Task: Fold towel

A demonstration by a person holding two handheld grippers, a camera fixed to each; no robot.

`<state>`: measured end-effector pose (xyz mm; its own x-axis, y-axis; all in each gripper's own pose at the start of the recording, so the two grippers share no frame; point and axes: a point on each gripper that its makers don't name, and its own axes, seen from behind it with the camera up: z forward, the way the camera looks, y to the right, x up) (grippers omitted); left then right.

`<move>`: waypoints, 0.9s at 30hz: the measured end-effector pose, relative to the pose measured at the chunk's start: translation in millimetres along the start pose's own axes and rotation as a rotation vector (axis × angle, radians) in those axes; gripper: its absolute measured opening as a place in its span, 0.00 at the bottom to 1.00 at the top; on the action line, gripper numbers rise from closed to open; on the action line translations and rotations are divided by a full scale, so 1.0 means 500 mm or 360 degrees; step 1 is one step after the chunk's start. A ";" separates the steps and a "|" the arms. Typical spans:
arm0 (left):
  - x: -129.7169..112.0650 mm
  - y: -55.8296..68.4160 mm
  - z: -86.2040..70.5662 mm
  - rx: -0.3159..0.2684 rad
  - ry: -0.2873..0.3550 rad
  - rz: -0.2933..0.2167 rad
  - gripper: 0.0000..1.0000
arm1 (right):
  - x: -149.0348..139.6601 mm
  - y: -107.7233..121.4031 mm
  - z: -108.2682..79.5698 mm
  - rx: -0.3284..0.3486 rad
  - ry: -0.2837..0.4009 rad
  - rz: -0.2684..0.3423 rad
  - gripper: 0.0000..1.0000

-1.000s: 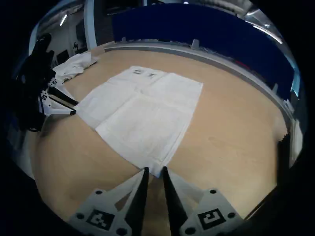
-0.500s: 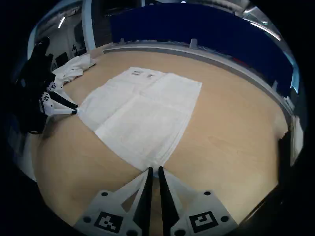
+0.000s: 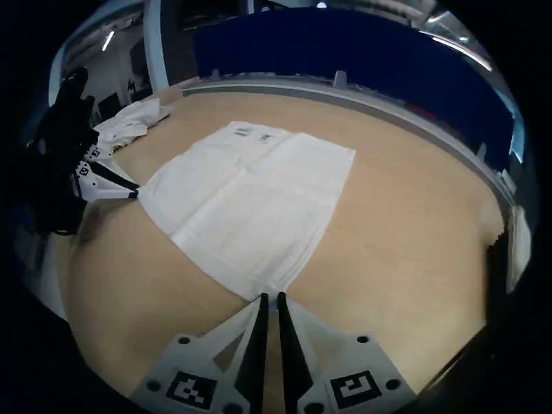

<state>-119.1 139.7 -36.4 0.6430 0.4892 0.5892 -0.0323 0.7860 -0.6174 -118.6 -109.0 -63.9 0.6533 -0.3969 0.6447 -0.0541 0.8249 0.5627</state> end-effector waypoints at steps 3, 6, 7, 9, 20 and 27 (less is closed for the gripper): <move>0.004 0.000 -0.007 0.0002 0.0008 -0.0007 0.10 | 0.009 -0.002 -0.008 0.0004 0.0007 0.0006 0.10; 0.009 0.000 -0.018 0.0006 0.0013 -0.0025 0.10 | 0.021 -0.006 -0.021 0.0007 0.0018 0.0006 0.10; 0.011 0.000 -0.022 0.0007 0.0014 -0.0033 0.10 | 0.024 -0.007 -0.026 0.0008 0.0022 0.0006 0.10; 0.015 0.002 -0.032 0.0009 0.0017 -0.0050 0.10 | 0.032 -0.010 -0.037 0.0010 0.0031 0.0005 0.10; 0.040 0.018 -0.097 0.0013 0.0037 -0.0109 0.10 | 0.073 -0.028 -0.107 0.0020 0.0071 0.0017 0.10; 0.062 0.023 -0.140 0.0013 0.0058 -0.0156 0.10 | 0.083 -0.040 -0.148 0.0025 0.0066 0.0023 0.10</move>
<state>-46.2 137.3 -61.7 0.6708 0.3956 0.6273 0.0261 0.8327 -0.5531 -34.6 -112.3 -86.8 0.6830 -0.3675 0.6312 -0.0757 0.8239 0.5616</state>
